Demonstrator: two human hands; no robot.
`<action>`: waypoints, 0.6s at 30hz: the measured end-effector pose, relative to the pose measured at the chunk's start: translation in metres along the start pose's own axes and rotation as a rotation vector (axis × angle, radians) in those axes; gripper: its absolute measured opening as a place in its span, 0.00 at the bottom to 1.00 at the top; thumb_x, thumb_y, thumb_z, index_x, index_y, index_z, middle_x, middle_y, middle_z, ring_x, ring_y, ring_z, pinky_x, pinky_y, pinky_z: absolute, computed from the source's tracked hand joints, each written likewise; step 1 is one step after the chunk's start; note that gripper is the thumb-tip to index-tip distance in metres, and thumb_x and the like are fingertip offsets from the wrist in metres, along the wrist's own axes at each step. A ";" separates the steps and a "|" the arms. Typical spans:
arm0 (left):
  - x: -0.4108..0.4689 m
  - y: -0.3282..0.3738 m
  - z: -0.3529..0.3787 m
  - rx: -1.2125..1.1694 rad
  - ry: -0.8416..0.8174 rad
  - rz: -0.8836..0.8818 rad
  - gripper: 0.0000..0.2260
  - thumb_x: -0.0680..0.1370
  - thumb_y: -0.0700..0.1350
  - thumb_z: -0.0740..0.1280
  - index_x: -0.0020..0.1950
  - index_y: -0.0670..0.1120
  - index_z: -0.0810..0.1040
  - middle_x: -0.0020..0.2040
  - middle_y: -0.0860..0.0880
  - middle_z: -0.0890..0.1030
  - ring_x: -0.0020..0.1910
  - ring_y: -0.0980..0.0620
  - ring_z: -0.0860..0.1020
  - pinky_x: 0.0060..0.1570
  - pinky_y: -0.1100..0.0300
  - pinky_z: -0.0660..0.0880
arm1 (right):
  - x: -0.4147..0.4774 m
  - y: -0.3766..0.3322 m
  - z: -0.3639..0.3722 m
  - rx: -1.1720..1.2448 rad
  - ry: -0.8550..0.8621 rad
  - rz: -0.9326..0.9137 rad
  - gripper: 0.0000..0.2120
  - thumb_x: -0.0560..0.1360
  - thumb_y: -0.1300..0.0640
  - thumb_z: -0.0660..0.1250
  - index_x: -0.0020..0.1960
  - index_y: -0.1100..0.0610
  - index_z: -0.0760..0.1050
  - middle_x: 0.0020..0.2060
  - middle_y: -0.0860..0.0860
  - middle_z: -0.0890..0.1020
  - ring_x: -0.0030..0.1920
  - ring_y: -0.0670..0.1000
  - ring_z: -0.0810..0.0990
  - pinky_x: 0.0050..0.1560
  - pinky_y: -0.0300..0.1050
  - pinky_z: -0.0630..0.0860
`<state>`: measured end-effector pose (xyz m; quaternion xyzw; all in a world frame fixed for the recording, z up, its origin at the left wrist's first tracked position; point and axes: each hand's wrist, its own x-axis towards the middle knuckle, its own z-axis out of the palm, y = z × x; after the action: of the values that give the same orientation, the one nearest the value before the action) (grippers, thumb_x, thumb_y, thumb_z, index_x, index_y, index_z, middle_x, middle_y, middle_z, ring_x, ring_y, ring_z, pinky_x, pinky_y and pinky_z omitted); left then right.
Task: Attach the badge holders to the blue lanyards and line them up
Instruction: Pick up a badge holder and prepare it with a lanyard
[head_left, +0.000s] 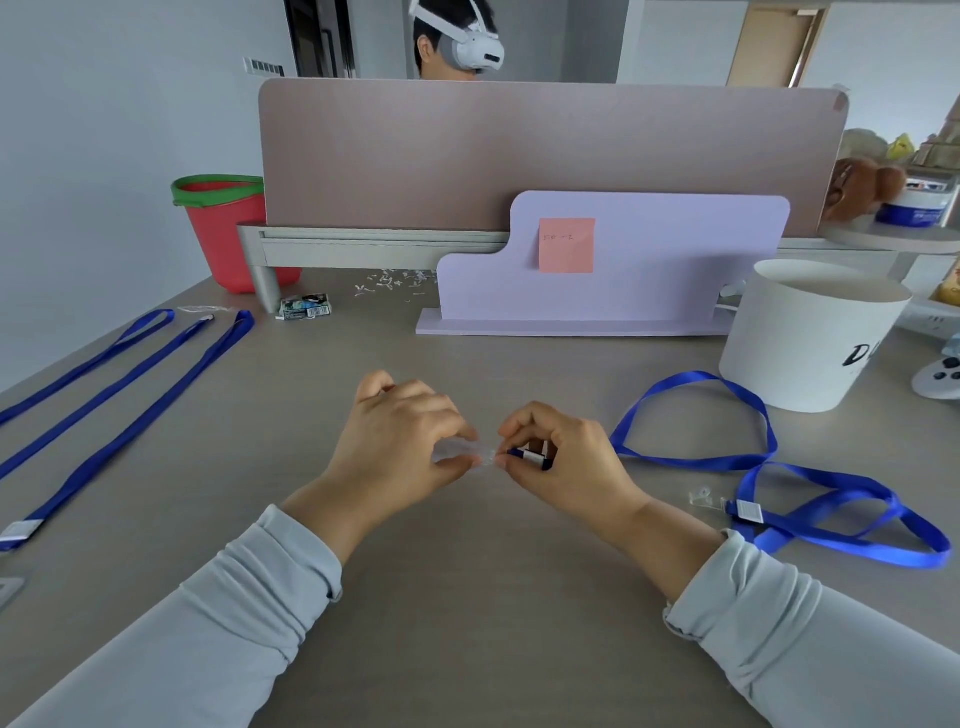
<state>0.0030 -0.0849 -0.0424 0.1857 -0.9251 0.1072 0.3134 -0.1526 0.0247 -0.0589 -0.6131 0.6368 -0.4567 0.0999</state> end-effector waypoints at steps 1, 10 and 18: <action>0.000 0.001 0.000 -0.001 -0.012 0.007 0.10 0.66 0.60 0.66 0.36 0.57 0.82 0.35 0.59 0.81 0.38 0.57 0.79 0.43 0.59 0.55 | 0.000 0.000 0.000 -0.017 0.002 -0.008 0.07 0.70 0.63 0.72 0.46 0.59 0.76 0.36 0.45 0.82 0.34 0.35 0.75 0.37 0.26 0.68; 0.000 0.009 -0.003 -0.043 -0.154 -0.067 0.09 0.72 0.57 0.65 0.42 0.56 0.83 0.38 0.58 0.83 0.43 0.55 0.79 0.41 0.58 0.52 | 0.000 0.002 0.001 -0.076 0.016 -0.079 0.07 0.70 0.63 0.71 0.47 0.60 0.76 0.37 0.46 0.83 0.37 0.33 0.75 0.39 0.26 0.68; -0.001 0.007 -0.002 -0.126 -0.111 -0.071 0.14 0.69 0.58 0.57 0.38 0.58 0.82 0.31 0.58 0.79 0.36 0.56 0.77 0.37 0.59 0.48 | 0.001 0.005 0.004 -0.153 0.009 -0.089 0.06 0.71 0.62 0.69 0.46 0.56 0.82 0.38 0.47 0.84 0.42 0.44 0.73 0.39 0.30 0.69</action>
<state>0.0020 -0.0773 -0.0418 0.2038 -0.9388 0.0274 0.2762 -0.1536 0.0214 -0.0642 -0.6447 0.6422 -0.4136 0.0295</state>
